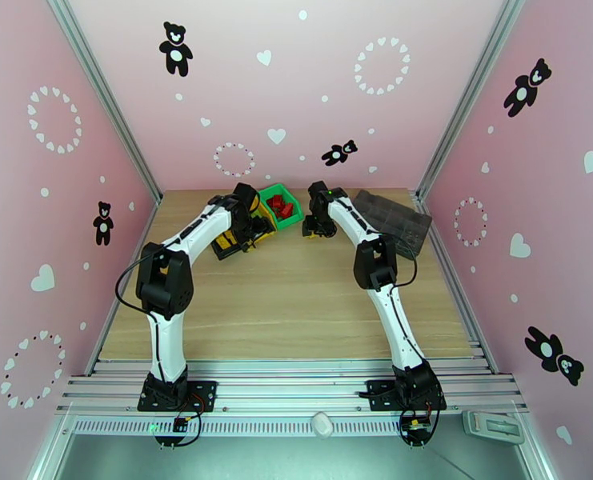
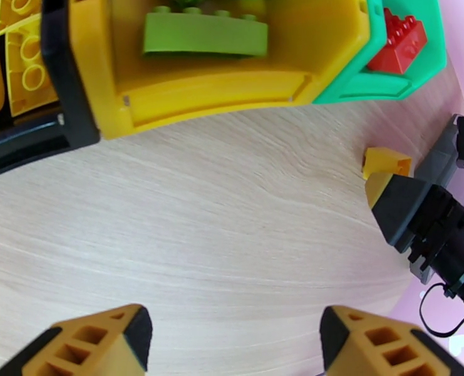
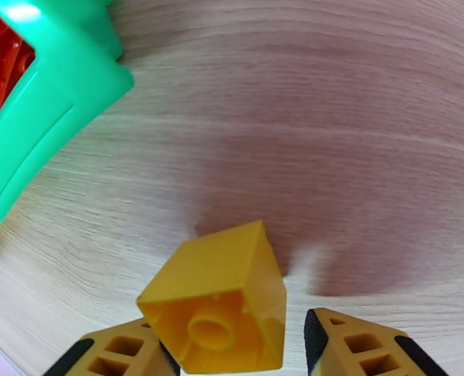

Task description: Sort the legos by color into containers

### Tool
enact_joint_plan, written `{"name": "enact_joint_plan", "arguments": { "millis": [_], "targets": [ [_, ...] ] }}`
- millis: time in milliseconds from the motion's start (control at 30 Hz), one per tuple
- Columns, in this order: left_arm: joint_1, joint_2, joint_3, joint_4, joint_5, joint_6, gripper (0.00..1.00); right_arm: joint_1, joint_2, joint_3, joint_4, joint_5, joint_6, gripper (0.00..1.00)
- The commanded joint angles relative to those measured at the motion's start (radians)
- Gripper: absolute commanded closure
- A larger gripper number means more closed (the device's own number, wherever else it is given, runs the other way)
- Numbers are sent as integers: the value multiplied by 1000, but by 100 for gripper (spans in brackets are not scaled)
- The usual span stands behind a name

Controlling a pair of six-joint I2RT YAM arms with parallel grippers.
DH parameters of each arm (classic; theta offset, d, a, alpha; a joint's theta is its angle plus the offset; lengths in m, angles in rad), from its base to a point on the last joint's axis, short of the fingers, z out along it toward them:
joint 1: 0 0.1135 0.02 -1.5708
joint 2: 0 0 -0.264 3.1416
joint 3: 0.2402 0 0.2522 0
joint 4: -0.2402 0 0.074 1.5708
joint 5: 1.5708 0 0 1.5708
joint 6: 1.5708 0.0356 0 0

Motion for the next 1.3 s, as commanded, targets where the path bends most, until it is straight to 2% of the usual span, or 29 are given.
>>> {"name": "enact_joint_plan", "arguments": {
  "millis": [0,200,400,600,933,1267],
  "targets": [
    [9,24,37,-25,-19,24,24,-4,16,44,15,-4,12,47],
    [11,18,37,-30,-18,33,24,-6,19,55,23,-18,19,52],
    [12,-10,4,-19,-20,29,25,-5,12,53,7,-25,32,66],
    [37,-56,-45,13,-26,11,25,10,-46,25,11,-82,70,71],
    [152,-187,-178,101,-44,-24,24,124,-178,-151,148,-295,226,74],
    [299,-335,-329,157,-55,-48,23,243,-134,-140,401,-526,462,75]
  ]
}}
